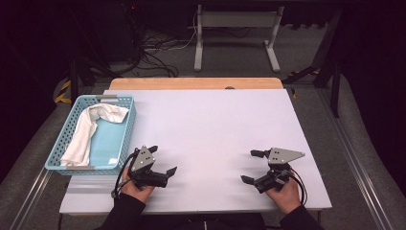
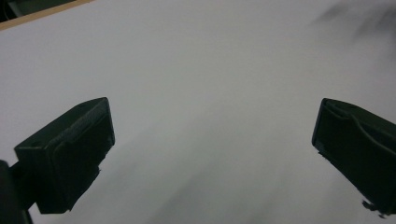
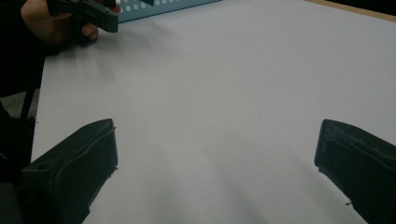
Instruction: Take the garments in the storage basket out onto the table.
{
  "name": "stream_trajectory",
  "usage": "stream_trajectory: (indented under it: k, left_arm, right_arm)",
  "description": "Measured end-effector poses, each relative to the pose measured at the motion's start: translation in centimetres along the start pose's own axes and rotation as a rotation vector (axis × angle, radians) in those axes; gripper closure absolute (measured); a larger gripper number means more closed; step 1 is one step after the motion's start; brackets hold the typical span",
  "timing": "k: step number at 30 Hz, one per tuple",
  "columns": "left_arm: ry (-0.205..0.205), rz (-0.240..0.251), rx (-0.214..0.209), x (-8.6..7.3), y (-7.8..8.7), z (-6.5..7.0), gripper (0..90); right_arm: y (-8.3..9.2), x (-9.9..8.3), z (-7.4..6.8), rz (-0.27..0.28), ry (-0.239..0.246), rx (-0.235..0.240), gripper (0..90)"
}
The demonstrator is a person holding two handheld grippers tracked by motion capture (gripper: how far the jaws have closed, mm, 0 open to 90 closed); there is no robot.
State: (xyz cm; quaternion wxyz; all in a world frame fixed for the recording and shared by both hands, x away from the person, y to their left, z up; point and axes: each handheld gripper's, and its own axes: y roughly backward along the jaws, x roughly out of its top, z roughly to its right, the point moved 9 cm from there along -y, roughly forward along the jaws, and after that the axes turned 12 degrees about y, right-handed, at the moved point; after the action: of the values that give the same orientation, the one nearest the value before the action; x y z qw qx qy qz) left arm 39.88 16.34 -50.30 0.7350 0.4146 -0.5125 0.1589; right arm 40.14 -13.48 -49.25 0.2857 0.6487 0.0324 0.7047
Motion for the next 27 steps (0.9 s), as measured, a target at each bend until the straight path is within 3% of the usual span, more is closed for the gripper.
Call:
stream_trajectory:
  k: [5,10,16,19,27]
  left_arm:
    - [0.018,-0.012,0.004,-0.1,-0.1,0.0,0.4]
    - [0.051,-0.014,-0.032,-0.1,-0.3,-0.1,0.1]
    - [0.059,-0.004,-0.040,0.1,0.0,-0.1,0.1]
    - [0.102,-0.019,-0.106,0.4,0.1,0.6,0.1]
    - [0.045,-0.011,-0.105,2.2,0.9,1.5,0.1]
  right_arm:
    - [0.0,0.0,-0.1,0.000,0.001,0.008,0.2]
    - [0.0,0.0,-0.1,0.006,-0.003,0.008,0.3]
    - [0.0,-0.1,-0.1,0.000,-0.006,0.011,0.3]
    - [0.0,-0.1,-0.1,0.003,-0.006,0.013,0.4]
    - [0.1,-0.2,-0.1,0.005,-0.009,0.012,0.4]
